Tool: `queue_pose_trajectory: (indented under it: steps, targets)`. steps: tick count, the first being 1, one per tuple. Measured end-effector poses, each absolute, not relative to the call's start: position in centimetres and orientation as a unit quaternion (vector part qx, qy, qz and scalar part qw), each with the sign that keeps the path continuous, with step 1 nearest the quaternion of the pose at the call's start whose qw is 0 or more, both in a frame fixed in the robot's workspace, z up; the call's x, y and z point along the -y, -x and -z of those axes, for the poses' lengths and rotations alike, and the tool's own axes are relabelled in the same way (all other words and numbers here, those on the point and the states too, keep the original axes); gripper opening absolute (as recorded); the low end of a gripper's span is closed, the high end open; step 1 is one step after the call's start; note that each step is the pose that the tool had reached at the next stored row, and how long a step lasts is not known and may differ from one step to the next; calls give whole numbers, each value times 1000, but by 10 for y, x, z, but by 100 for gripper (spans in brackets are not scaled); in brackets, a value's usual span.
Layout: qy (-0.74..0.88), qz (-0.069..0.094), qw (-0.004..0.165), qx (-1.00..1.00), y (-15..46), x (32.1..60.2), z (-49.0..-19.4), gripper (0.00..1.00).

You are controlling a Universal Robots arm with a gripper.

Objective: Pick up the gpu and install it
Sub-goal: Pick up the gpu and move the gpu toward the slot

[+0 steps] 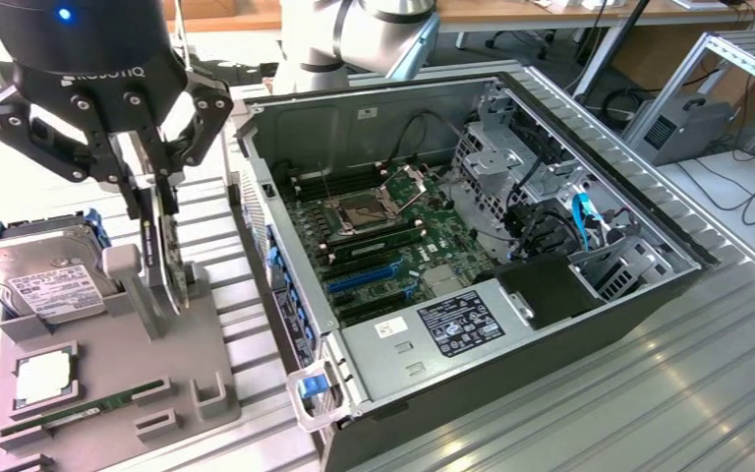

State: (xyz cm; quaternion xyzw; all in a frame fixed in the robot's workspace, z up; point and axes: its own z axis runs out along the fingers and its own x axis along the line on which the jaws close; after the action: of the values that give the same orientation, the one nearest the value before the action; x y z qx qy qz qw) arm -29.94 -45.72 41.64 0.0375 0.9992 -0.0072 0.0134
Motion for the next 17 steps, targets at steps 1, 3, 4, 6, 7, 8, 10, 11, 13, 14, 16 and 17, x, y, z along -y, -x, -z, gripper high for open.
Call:
queue_pose_trajectory:
  steps: [1,3,4,6,7,8,10,11,13,14,16,17]
  targets:
    - [-38,7,13,-999,299,457,-417,27]
    - [-38,7,13,-999,299,457,-419,27]
    - [-38,7,13,-999,299,457,-420,27]
    - [-38,7,13,-999,299,457,-421,27]
    - [-38,7,13,-999,299,457,-422,27]
    - [-38,7,13,-999,299,457,-423,27]
    - [-38,7,13,-999,299,457,-424,27]
    - [-38,7,13,-999,299,457,-425,27]
    - [-38,7,13,-999,299,457,-427,27]
    - [-38,7,13,-999,299,457,-427,27]
    - [-38,7,13,-999,299,457,-429,27]
    - [-38,7,13,-999,299,457,-430,27]
